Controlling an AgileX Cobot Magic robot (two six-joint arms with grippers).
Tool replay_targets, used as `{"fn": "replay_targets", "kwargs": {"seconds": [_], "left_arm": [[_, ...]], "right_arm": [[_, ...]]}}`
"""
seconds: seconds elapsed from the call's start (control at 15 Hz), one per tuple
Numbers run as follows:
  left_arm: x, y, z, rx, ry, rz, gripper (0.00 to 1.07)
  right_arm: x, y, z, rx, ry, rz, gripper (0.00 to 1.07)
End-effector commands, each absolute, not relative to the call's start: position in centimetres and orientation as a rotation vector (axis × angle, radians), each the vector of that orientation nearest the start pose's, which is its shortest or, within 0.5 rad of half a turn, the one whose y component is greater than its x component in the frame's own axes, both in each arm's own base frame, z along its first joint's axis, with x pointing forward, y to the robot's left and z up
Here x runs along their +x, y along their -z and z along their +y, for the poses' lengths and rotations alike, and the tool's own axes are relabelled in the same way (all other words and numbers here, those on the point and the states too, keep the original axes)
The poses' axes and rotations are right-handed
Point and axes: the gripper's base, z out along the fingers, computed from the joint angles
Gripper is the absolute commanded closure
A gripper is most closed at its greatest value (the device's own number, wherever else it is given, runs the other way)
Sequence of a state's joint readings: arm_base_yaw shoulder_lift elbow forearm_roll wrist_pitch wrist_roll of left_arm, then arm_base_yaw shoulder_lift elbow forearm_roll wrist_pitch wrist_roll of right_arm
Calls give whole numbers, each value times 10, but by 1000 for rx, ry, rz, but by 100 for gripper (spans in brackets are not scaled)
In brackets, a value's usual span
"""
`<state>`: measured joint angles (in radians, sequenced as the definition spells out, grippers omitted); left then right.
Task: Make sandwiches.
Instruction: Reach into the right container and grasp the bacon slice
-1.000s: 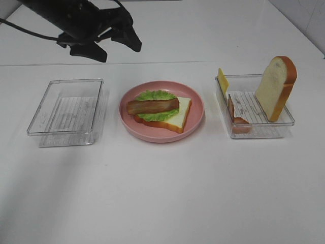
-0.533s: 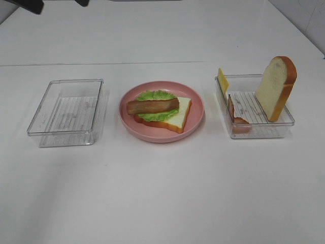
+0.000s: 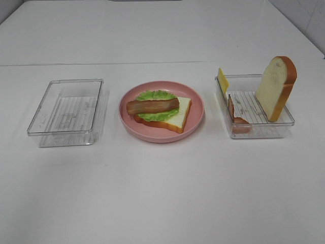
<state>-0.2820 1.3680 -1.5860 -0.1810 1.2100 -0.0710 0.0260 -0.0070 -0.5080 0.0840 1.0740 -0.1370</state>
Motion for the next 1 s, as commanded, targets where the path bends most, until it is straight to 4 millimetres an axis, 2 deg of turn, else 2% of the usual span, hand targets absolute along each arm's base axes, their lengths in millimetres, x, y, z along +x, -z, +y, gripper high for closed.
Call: {"fn": "replay_targets", "kwargs": {"seconds": [0.07, 0.2, 0.47, 0.53, 0.6, 0.67, 0.93, 1.0], "left_arm": [[226, -422, -81, 251, 372, 2570, 20], [207, -413, -75, 244, 372, 2589, 20], [143, -389, -56, 246, 366, 2588, 20], [107, -376, -44, 245, 337, 2545, 20], [90, -370, -37, 244, 309, 2511, 20], [82, -367, -33, 242, 291, 2487, 20], [23, -340, -5, 245, 161, 2276, 20], [17, -336, -4, 256, 157, 2252, 20]], "right_arm": [[-9, -279, 7, -171, -28, 2012, 34], [-9, -279, 7, -171, -28, 2012, 34], [-9, -279, 7, -171, -28, 2012, 34], [-9, -279, 7, -171, -28, 2012, 34], [-9, -279, 7, -171, -28, 2012, 34], [-9, -279, 7, -171, -28, 2012, 34], [-9, -279, 7, -171, -28, 2012, 34], [-9, -279, 7, -171, -28, 2012, 34]]}}
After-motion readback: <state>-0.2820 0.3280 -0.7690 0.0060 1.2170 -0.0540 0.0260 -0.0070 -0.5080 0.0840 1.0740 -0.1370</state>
